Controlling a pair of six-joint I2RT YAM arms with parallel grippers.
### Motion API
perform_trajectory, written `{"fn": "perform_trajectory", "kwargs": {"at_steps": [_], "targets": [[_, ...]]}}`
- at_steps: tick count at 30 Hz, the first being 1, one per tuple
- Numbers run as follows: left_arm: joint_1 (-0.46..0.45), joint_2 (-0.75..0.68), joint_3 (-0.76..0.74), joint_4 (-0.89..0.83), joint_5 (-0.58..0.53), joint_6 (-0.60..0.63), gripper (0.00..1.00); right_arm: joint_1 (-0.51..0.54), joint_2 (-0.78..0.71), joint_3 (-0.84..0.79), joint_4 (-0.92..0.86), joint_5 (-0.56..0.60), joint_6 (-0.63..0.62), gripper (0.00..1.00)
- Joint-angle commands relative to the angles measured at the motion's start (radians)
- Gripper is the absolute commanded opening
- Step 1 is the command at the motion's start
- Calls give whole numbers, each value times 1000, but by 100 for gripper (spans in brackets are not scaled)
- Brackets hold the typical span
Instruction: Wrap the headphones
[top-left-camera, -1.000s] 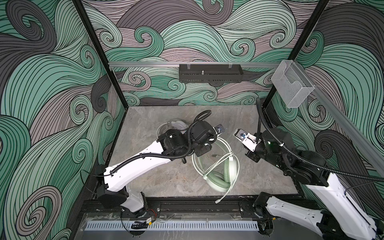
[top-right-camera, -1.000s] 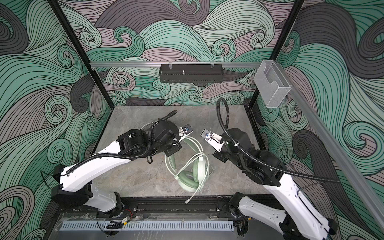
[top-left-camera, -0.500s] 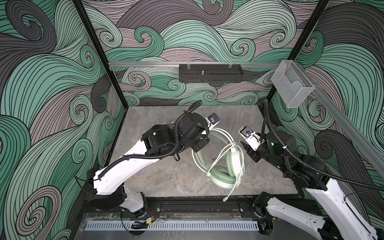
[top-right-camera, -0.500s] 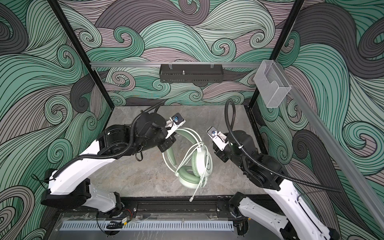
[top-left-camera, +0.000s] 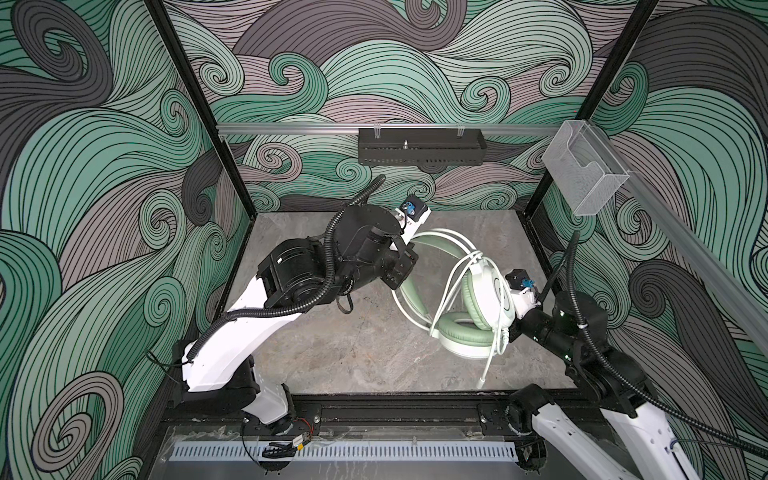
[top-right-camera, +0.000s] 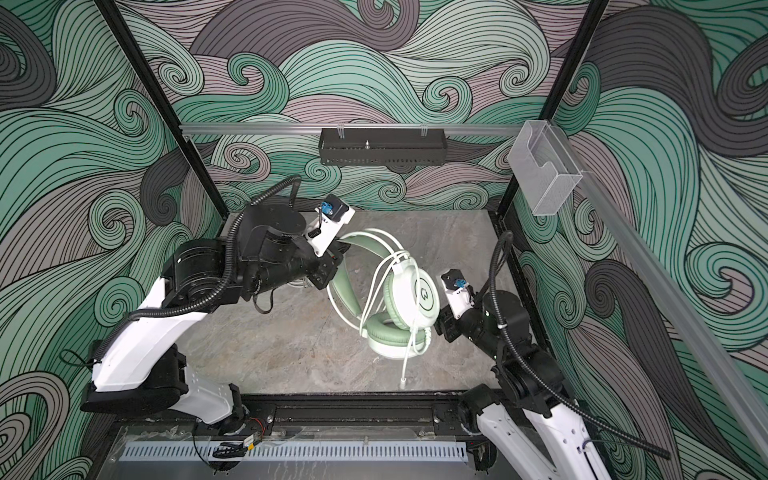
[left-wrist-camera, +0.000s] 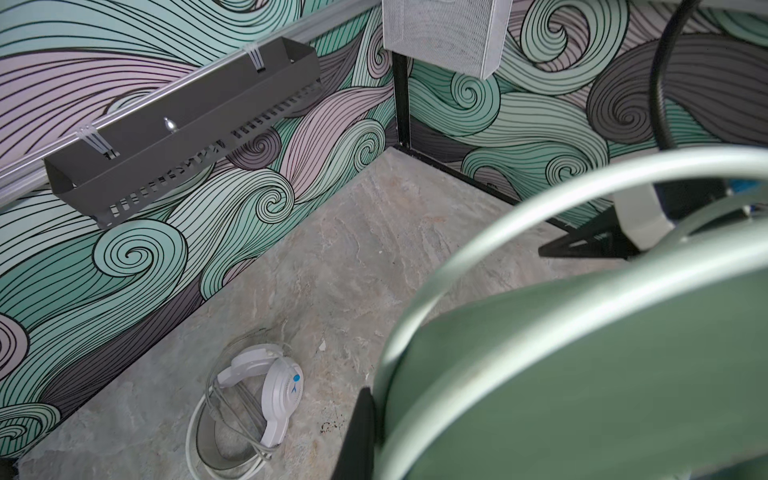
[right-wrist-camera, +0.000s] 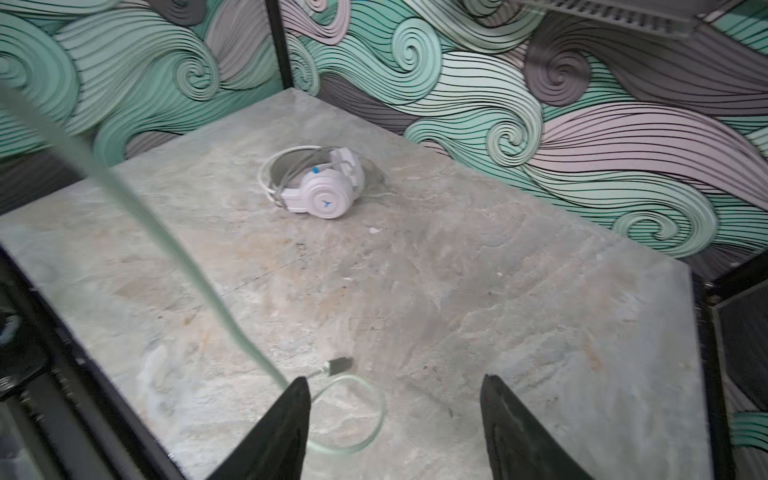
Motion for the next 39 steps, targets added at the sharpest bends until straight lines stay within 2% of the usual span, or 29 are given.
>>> {"fn": "perform_trajectory", "kwargs": {"at_steps": [1,3,9,15,21,24,28,30,39], "targets": [[8,17,86,28,13,-70,0,-3,-28,-33,83,-206,1,67],[9,37,128,16,19,-68,0,-4,-26,-46,86,-259,6,67],[11,85,231,-16,33,-68,0,-4,20,-81,162,-272,13,68],[20,80,238,-5,37,-82,0,1,84,-102,243,-210,19,66],[29,75,238,9,48,-93,0,13,118,-132,349,-242,60,67],[38,73,238,12,52,-100,0,14,128,-144,367,-237,64,61],[61,64,231,33,68,-135,0,16,126,-173,386,-240,89,40],[72,56,211,61,77,-167,0,16,119,-191,388,-238,106,33],[88,39,154,152,110,-231,0,16,123,-241,451,-242,170,35]]}}
